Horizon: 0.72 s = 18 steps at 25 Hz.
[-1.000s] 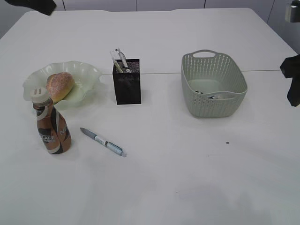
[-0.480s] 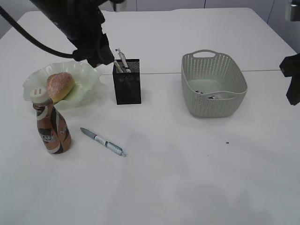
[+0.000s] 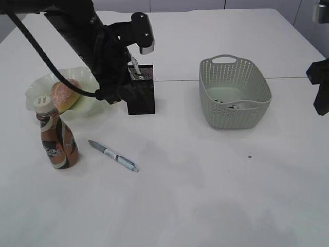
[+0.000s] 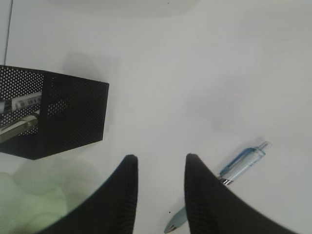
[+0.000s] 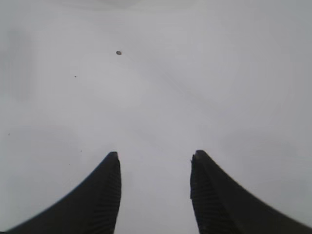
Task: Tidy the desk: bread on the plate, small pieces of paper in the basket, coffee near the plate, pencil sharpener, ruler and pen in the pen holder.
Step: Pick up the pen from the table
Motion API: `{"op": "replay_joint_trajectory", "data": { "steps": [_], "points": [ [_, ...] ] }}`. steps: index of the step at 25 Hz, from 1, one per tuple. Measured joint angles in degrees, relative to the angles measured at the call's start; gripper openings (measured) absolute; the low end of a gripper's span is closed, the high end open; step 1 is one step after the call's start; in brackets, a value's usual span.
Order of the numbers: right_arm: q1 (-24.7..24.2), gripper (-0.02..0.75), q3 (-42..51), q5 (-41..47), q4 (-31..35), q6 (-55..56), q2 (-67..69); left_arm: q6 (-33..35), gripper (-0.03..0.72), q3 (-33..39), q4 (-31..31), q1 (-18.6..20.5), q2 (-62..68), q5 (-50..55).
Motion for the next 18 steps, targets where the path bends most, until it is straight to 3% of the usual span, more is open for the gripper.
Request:
{"op": "replay_joint_trajectory", "data": {
  "steps": [11, 18],
  "points": [
    [0.0, 0.345, 0.0, -0.87, 0.0, 0.0, 0.0, 0.92, 0.225, 0.0, -4.87, 0.0, 0.0, -3.03],
    [0.0, 0.345, 0.0, -1.32, 0.0, 0.0, 0.0, 19.01, 0.225, 0.0, -3.53, 0.0, 0.0, -2.19]
  ]
}}
